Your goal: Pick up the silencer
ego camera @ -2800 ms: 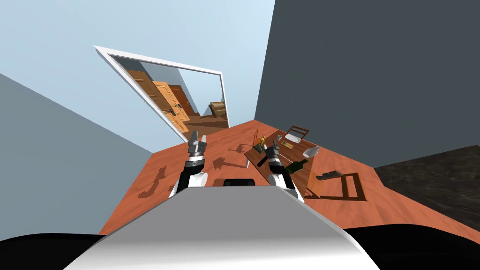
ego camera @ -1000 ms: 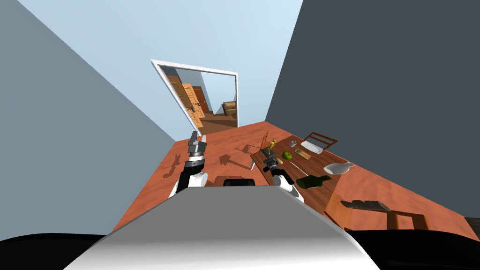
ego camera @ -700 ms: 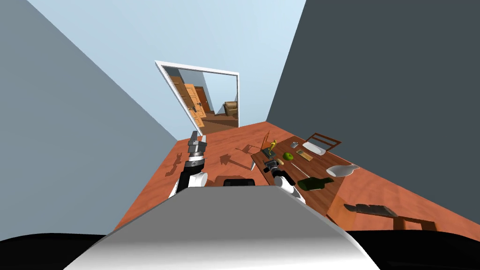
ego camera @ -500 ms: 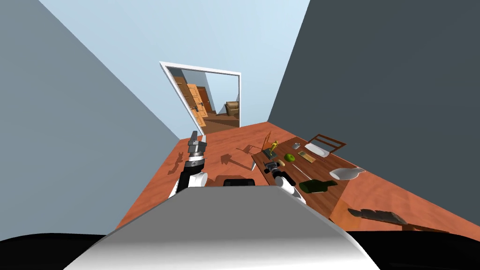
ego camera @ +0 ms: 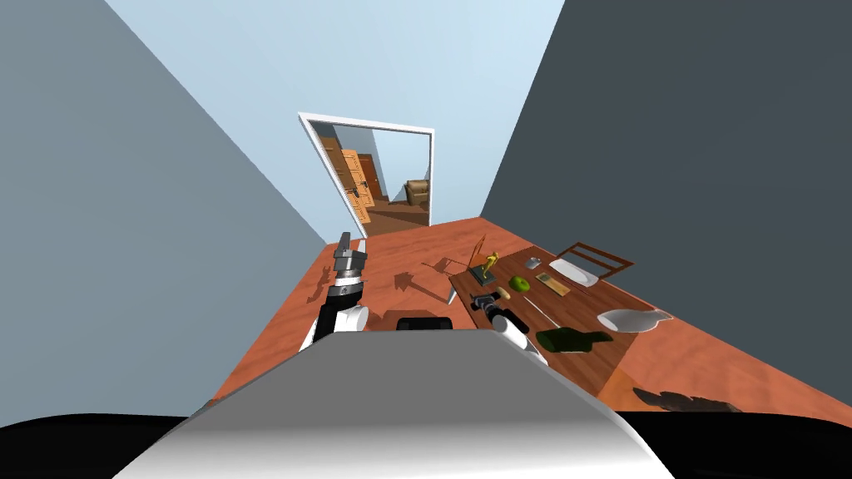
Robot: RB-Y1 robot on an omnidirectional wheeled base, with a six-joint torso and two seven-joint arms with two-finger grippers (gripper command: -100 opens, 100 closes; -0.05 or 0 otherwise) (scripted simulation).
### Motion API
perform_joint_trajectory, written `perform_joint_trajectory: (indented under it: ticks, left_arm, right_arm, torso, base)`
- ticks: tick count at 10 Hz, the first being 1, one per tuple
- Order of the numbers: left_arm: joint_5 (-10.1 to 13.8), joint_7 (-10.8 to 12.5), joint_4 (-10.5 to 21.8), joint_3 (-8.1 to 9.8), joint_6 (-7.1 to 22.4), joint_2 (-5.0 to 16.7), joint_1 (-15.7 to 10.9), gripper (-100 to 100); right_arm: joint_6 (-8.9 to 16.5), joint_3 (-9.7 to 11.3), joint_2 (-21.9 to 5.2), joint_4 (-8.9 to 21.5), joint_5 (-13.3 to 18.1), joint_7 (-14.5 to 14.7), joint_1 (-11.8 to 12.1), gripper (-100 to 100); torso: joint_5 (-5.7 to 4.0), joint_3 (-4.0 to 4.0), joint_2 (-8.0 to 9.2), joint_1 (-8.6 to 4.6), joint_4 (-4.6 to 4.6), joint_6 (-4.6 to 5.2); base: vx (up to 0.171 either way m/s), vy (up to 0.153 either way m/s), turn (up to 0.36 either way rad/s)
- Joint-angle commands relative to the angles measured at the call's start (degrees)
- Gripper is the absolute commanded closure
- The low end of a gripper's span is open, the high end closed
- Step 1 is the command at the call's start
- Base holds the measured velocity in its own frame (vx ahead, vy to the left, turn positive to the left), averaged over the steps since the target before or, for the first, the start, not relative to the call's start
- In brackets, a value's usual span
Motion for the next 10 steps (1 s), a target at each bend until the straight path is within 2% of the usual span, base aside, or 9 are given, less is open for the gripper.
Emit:
perform_joint_trajectory:
  ticks: [1,2,3,4,5,7,8,9,10]
  left_arm:
    - [0.0,0.0,0.0,0.0,0.0,0.0,0.0,0]
    - [0.0,0.0,0.0,0.0,0.0,0.0,0.0,0]
    - [0.0,0.0,0.0,0.0,0.0,0.0,0.0,0]
    - [0.0,0.0,0.0,0.0,0.0,0.0,0.0,0]
    - [0.0,0.0,0.0,0.0,0.0,0.0,0.0,0]
    - [0.0,0.0,0.0,0.0,0.0,0.0,0.0,0]
    - [0.0,0.0,0.0,0.0,0.0,0.0,0.0,0]
    - [0.0,0.0,0.0,0.0,0.0,0.0,0.0,0]
    - [0.0,0.0,0.0,0.0,0.0,0.0,0.0,0]
  right_arm:
    - [0.9,0.2,-0.5,2.9,-2.9,-1.8,-0.2,-100]
    - [0.9,0.2,-0.5,3.3,-3.1,-1.8,-0.2,-100]
    - [2.6,0.2,-1.3,5.1,-4.7,-4.4,-1.0,-100]
    - [2.6,0.2,-1.3,7.2,-6.8,-4.5,-1.0,-100]
    - [4.3,0.2,-2.0,8.6,-9.2,-6.8,-1.8,-100]
    - [4.3,0.2,-2.0,11.0,-10.3,-7.1,-1.8,-100]
    - [4.3,0.2,-2.0,11.0,-10.3,-7.1,-1.8,-100]
    - [5.9,0.2,-2.6,13.2,-12.4,-9.7,-2.6,-100]
    - [5.9,0.2,-2.6,14.7,-13.9,-9.7,-2.6,-100]
  torso:
    - [0.0,0.0,0.0,0.0,0.0,0.0]
    - [0.0,0.0,0.01,0.01,0.0,0.03]
    - [0.0,0.0,0.0,0.03,-0.01,0.03]
    - [0.01,-0.01,-0.02,0.03,0.0,-0.01]
    - [0.0,-0.01,-0.02,0.02,-0.01,0.04]
    - [0.0,-0.02,-0.03,0.0,-0.01,0.04]
    - [0.0,-0.01,-0.01,0.04,-0.01,0.05]
    - [0.02,0.0,0.0,0.08,0.0,0.04]
    - [0.01,-0.01,-0.02,0.06,0.0,0.0]
  base:
    - [0.002,-0.023,0.102]
    - [0.002,-0.011,-0.001]
    - [0.004,-0.009,0.17]
    - [0.007,-0.017,0.104]
    - [0.004,-0.025,0.16]
    - [0.005,-0.017,0.03]
    - [0.0,0.001,-0.013]
    - [0.004,-0.007,0.16]
    - [0.008,-0.018,0.112]
